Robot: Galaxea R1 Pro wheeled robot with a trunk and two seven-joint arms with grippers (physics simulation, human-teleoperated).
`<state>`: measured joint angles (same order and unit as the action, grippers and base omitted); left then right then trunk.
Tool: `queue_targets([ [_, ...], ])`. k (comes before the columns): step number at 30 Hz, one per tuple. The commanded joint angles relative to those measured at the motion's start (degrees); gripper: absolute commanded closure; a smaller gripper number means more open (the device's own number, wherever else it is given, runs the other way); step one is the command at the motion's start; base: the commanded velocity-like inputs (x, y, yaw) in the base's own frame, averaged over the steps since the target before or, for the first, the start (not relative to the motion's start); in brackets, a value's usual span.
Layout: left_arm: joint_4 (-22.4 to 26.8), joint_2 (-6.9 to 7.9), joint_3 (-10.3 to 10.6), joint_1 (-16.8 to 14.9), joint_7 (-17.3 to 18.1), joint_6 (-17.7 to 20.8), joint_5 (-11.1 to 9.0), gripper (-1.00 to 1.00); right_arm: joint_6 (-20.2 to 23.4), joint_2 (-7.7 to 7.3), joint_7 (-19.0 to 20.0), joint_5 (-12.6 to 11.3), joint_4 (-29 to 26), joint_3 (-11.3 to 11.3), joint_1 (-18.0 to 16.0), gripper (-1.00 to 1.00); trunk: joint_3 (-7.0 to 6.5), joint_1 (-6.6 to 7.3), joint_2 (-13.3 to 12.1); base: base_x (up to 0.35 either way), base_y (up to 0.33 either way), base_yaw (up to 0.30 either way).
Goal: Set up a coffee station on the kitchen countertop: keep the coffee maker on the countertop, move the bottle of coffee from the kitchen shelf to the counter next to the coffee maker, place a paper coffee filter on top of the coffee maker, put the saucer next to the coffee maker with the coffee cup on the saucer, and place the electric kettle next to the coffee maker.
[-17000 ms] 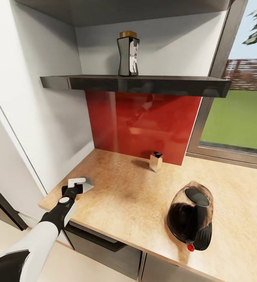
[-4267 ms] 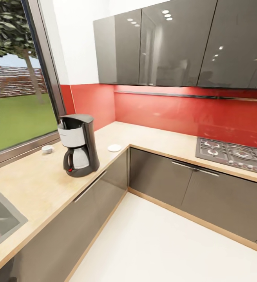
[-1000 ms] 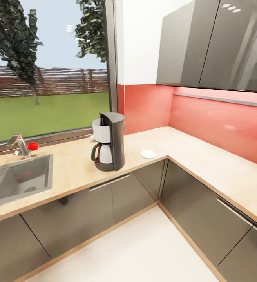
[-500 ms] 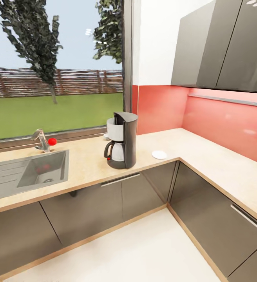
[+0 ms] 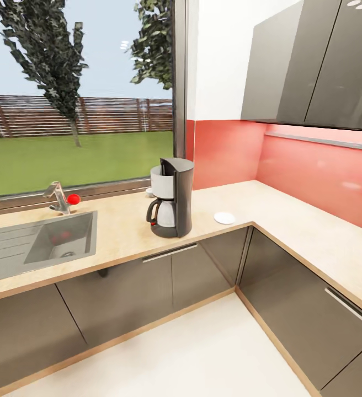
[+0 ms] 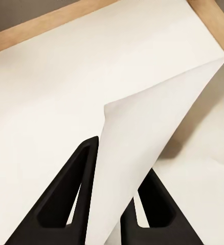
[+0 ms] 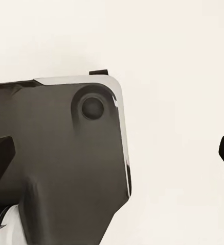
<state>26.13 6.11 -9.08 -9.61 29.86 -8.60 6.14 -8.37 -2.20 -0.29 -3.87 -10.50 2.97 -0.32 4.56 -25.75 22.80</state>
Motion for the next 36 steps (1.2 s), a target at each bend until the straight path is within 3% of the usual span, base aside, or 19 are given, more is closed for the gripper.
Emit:
queue_targets([
  [1, 0.0, -0.04, -0.4, -0.1, 0.2, -0.5, 0.8, 1.0, -0.2, 0.01, 0.1, -0.4, 0.0, 0.2, 0.0, -1.0, 0.12, -0.03, 0.1, 0.0, 0.0, 0.0],
  [11, 3.7, -0.41, -0.4, -1.8, 0.4, -0.1, 0.4, 1.0, -0.2, -0.17, 0.0, -0.4, 0.0, 0.2, 0.0, -1.0, 0.12, -0.03, 0.1, 0.0, 0.0, 0.079],
  [15, 9.2, -1.41, -0.4, -5.8, 0.4, 0.5, 0.3, 1.0, -0.2, -0.17, 0.0, -0.4, 0.1, 0.1, 0.0, -1.0, 0.12, -0.03, 0.1, 0.0, 0.0, 0.163],
  [21, 13.1, -3.32, -0.5, -13.4, 0.3, 2.1, 0.2, 1.0, -0.2, -0.17, 0.0, -0.4, 0.1, 0.1, 0.0, -1.0, 0.12, -0.03, 0.1, 0.0, 0.0, 0.024],
  [24, 15.0, -3.54, -0.5, -18.0, 0.3, 6.1, -0.1, 1.0, -0.2, -0.17, 0.0, -0.4, 0.1, 0.1, 0.0, -1.0, 0.12, -0.03, 0.1, 0.0, 0.0, 0.003],
  [30, 19.0, -3.46, -0.3, -28.4, 0.4, 18.6, -3.7, 1.0, -0.2, -0.17, 0.0, -0.4, 0.1, -0.1, 0.0, -1.0, 0.12, -0.03, 0.1, 0.0, 0.0, 0.0],
  [36, 22.2, -2.75, -0.2, -38.1, 0.5, 30.9, -4.7, 1.0, -0.2, -0.17, 0.0, -0.4, 0.1, -0.2, 0.0, -1.0, 0.12, -0.03, 0.1, 0.0, 0.0, 0.0],
])
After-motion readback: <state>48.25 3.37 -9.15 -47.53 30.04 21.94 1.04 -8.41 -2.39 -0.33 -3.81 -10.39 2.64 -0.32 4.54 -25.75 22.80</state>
